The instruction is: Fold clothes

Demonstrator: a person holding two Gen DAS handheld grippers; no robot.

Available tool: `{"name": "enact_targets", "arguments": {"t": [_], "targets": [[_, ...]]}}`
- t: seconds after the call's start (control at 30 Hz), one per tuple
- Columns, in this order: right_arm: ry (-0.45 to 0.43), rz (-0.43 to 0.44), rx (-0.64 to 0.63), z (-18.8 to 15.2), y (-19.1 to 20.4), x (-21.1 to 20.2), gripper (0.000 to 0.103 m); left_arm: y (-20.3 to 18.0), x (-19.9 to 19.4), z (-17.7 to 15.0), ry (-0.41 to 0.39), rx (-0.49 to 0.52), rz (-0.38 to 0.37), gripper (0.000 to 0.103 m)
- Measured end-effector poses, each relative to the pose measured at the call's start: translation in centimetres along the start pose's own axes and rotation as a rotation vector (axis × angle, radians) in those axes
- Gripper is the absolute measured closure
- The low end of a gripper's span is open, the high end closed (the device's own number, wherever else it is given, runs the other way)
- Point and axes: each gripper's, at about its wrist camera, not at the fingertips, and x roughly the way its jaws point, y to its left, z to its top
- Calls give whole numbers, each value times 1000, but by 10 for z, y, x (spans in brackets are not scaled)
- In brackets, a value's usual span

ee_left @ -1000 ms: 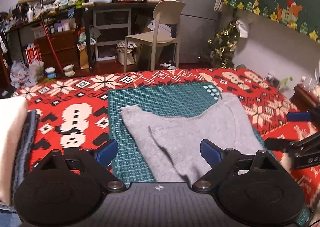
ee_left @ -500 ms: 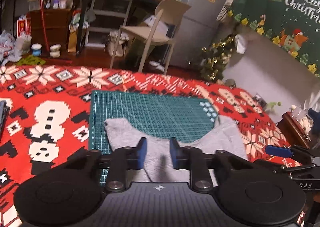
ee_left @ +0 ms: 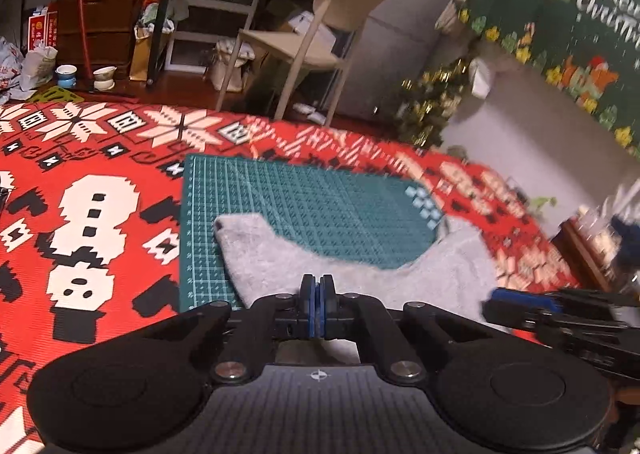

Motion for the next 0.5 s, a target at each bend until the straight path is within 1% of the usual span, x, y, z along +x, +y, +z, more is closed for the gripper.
{"name": "enact_targets", "arguments": {"t": [0.03,0.13,0.23,0.3,0.37,0.43,0.5], "targets": [[-5,-6,3,3,-1,2,81,0,-2,0,-9,-6,-8,101],[-13,-32,-2,11,-5,10,81,0,-8,1,-35,-12,21,101],[-25,-78,-8,19,-14,19,83,3,-4,-1,-22,-18,44,101],[-21,-115,-4,23,-25,30,87,5,-1,-3,-6,-21,54,101],[1,-147,6,24,-37,44,96,6,3,-5,4,-16,63,101],[25,-162,30,23,-50,58,97,6,4,-5,6,-5,70,101],[5,-152,44,23,-58,63,99,7,5,-5,9,-2,70,101]]}}
